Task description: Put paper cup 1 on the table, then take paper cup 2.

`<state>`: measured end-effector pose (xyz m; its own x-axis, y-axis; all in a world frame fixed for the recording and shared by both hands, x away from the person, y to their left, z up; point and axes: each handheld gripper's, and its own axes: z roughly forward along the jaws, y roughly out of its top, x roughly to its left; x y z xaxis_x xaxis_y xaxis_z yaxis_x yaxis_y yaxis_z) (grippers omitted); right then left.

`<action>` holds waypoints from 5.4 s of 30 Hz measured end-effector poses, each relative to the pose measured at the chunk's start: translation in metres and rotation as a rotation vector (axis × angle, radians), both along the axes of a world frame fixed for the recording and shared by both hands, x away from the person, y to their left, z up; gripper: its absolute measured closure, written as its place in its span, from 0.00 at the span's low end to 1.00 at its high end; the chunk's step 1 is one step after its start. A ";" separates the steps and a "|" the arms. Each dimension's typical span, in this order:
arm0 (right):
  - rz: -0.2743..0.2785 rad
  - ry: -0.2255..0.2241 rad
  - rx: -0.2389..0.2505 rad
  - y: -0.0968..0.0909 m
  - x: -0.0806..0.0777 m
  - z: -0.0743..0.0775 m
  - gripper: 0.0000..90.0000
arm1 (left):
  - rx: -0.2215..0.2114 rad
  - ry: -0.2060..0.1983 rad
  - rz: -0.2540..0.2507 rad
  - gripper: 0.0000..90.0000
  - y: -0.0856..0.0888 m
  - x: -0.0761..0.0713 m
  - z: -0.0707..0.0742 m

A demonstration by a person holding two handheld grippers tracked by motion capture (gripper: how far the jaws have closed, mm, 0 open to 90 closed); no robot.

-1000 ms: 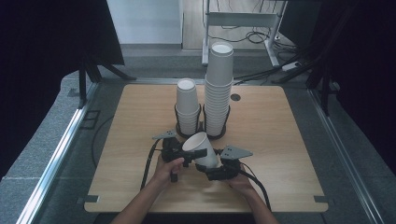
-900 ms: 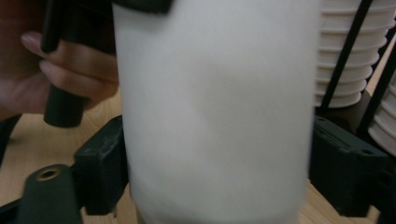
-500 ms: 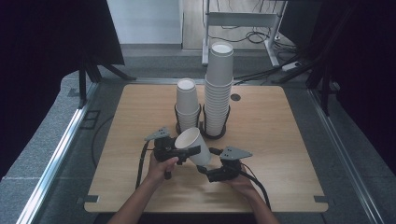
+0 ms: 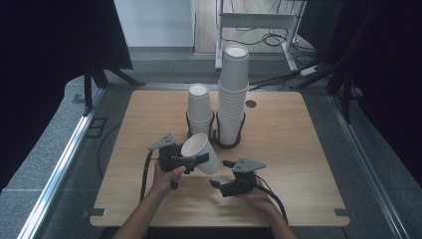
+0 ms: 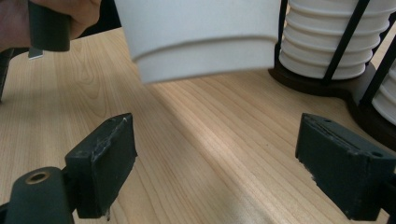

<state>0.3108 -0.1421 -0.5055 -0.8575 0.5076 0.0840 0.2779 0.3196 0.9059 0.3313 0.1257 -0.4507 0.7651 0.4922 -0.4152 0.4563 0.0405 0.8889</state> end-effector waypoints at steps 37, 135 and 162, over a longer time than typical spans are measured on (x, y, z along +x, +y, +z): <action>-0.049 0.003 -0.047 -0.014 -0.001 -0.001 0.16 | 0.160 -0.043 0.248 0.15 0.050 -0.003 0.001; -0.082 -0.023 -0.060 -0.020 0.000 -0.001 0.16 | 0.385 -0.168 0.343 0.12 0.025 -0.027 0.008; -0.305 -0.090 0.140 -0.061 0.034 0.048 0.16 | 0.257 -0.091 0.162 0.12 0.008 0.001 0.027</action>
